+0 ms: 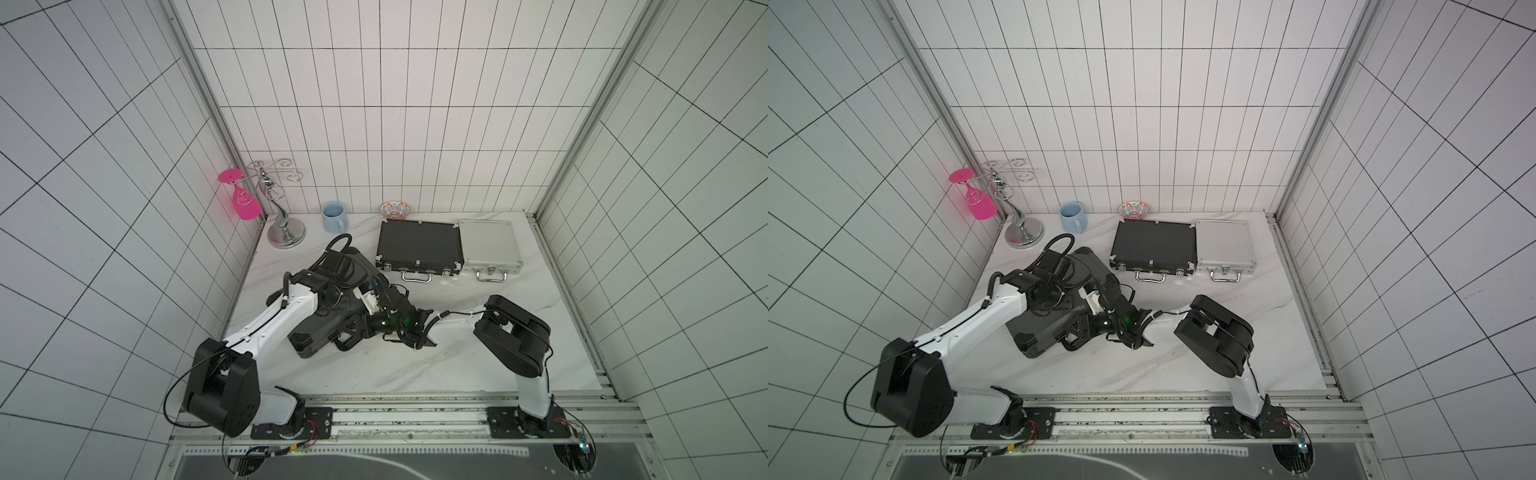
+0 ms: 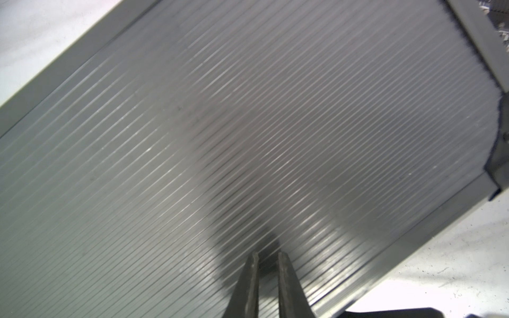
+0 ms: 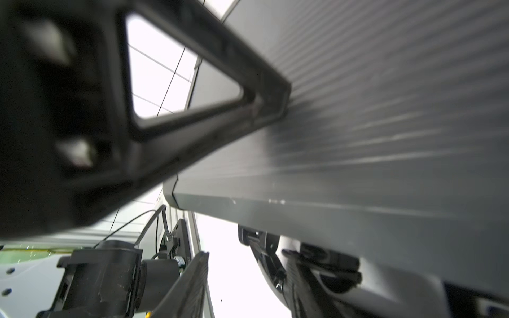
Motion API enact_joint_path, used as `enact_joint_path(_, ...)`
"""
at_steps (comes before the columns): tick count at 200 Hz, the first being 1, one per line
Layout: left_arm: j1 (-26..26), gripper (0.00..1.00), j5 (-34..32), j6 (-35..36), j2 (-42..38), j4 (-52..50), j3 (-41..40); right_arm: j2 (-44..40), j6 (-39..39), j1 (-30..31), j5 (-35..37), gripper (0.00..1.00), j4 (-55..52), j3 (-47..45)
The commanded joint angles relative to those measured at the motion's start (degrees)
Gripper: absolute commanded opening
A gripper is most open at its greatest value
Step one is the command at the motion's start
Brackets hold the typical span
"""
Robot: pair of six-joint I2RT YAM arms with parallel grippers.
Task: Close the poker set cases
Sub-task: Fasten the fastener on the poker set case.
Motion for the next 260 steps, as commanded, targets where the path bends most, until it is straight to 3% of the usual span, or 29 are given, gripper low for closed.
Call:
enact_joint_path(1, 0.7, 0.16, 2.5, 0.3, 3.9, -4.2, -4.5, -2.4, 0.1, -1.4, 1.4, 0.48, 3.6, 7.5)
enact_joint_path(90, 0.8, 0.16, 2.5, 0.4, 4.1, -4.0, -4.4, -3.8, -1.1, -3.4, 2.2, 0.47, -2.0, 7.8)
enact_joint_path(202, 0.9, 0.16, 2.6, 0.5, 4.4, -3.5, -4.9, -9.9, -4.4, -4.2, 3.3, 0.47, -0.8, -5.2)
enact_joint_path(260, 0.9, 0.16, 3.4, 0.4, 4.9, -2.2, -6.1, -12.8, -9.8, -3.3, 6.9, 0.37, -5.5, -12.5)
